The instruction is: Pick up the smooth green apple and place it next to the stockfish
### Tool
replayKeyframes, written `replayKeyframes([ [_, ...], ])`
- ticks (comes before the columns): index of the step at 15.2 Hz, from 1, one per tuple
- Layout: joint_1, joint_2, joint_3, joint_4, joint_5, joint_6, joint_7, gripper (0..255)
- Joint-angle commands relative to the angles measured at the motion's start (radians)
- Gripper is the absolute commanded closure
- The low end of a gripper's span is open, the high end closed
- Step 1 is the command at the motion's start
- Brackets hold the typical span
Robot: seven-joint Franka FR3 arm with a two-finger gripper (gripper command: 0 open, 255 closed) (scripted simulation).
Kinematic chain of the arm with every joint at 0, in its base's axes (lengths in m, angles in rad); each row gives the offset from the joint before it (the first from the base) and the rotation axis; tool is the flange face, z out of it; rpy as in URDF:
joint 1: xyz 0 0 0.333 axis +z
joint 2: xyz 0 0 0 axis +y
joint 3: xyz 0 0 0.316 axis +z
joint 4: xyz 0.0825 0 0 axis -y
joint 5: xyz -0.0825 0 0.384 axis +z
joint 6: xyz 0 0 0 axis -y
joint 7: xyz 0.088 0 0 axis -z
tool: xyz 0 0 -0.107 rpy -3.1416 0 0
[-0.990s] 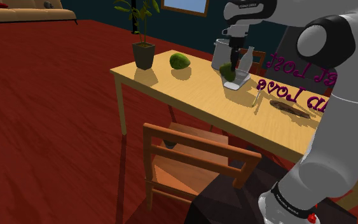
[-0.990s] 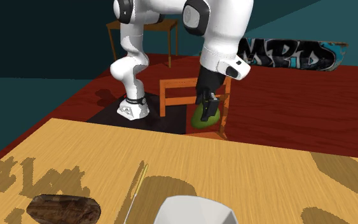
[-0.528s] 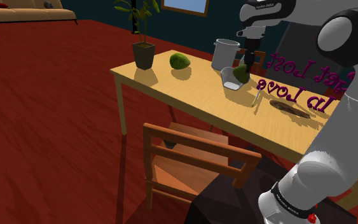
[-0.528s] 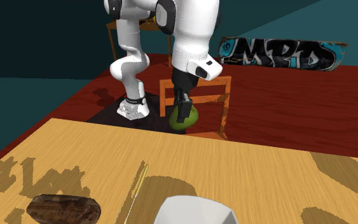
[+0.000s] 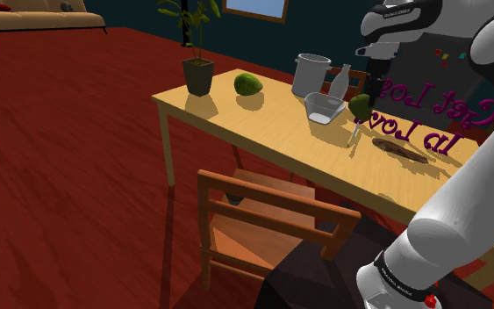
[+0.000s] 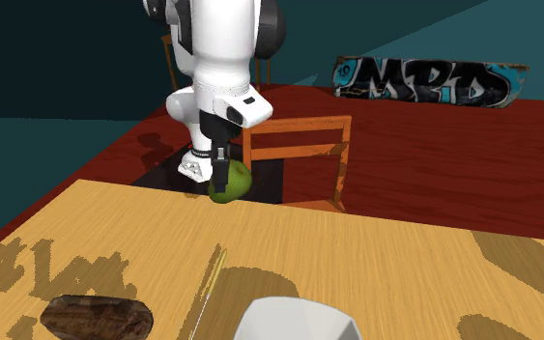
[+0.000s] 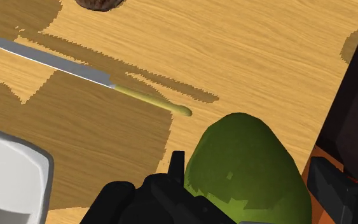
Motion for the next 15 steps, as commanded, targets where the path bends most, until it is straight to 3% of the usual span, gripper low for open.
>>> replayKeyframes([
  [1,-0.019,-0.018,-0.019,-0.014,-0.014,0.002,-0.036,255],
  [15,-0.179,-0.025,-0.188,-0.028,-0.048,0.055,-0.355,255],
])
